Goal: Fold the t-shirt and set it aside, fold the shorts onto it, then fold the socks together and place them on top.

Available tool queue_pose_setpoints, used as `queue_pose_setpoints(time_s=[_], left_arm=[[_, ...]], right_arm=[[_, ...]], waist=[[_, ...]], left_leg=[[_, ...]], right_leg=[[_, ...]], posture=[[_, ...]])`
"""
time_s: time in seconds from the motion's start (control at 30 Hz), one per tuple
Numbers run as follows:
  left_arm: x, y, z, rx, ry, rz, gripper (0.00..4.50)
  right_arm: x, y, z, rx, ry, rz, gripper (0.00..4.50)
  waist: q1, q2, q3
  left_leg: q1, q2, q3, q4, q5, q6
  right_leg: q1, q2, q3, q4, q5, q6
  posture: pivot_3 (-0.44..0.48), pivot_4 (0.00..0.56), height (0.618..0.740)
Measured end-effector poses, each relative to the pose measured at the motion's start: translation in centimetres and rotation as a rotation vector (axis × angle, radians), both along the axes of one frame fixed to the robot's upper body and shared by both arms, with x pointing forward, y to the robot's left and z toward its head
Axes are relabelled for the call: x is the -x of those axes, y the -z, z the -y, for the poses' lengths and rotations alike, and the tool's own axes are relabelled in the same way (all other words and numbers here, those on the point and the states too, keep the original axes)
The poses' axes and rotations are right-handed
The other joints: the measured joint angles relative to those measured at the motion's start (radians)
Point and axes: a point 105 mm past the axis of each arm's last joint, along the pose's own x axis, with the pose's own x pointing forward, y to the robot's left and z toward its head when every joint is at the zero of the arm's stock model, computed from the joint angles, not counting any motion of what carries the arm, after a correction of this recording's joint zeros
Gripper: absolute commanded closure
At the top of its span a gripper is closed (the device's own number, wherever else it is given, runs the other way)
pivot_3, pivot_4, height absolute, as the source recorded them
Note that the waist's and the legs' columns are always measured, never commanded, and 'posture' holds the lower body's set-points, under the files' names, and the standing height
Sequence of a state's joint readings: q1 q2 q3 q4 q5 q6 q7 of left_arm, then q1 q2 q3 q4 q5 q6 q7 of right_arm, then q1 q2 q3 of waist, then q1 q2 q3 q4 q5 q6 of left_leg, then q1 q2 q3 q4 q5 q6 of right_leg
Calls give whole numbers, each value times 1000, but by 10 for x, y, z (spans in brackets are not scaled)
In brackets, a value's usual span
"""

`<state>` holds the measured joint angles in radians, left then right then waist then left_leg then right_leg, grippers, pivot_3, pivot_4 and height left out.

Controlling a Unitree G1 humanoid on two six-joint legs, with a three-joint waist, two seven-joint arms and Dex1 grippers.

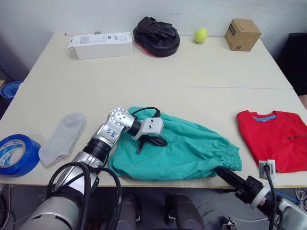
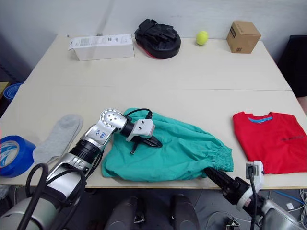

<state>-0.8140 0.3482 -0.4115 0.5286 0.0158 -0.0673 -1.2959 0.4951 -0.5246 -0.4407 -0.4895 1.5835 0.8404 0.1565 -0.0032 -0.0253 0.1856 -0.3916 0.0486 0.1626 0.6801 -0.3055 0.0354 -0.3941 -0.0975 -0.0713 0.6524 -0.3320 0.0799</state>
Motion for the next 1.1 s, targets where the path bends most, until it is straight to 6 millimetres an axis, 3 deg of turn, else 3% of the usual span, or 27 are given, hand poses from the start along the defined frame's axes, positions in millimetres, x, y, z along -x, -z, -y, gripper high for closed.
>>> queue_pose_setpoints(time_s=[0.23, 0.6, 0.9, 1.07, 1.1], left_arm=[[-3, -1, -6, -4, -19, 14, 4491], [-4, -2, -7, -9, -19, 39, 4491], [-6, 0, -9, -19, -23, 47, 4491], [-7, 1, -9, -19, -26, 51, 4491], [-7, 1, -9, -19, -26, 52, 4498]], right_arm=[[9, 2, 11, -53, 40, -38, 0], [7, 3, 31, -140, 116, -32, 0], [-30, 4, 6, -140, 45, -7, 0], [-36, 3, -5, -121, 10, -6, 0], [-36, 3, -6, -104, -1, -5, 177]], waist=[[2, 1, -1], [2, 1, -1], [-19, -6, -6], [-26, -10, -10], [-26, -10, -10]], left_leg=[[0, 0, 0, -1, -1, 1], [0, 0, 0, -2, -2, 4], [2, 0, -1, -8, -1, 3], [3, 0, -2, -13, 2, -2], [3, 0, -2, -13, 2, -2]], right_leg=[[1, 0, 0, -1, 0, 0], [1, 0, 0, -4, 0, 1], [2, 0, -1, -5, 0, 0], [2, 0, -2, -7, 0, 0], [2, 0, -2, -7, 0, 0]], posture=[[0, 150, 740], [0, 150, 740], [0, 150, 740], [0, 150, 740], [0, 150, 740]])
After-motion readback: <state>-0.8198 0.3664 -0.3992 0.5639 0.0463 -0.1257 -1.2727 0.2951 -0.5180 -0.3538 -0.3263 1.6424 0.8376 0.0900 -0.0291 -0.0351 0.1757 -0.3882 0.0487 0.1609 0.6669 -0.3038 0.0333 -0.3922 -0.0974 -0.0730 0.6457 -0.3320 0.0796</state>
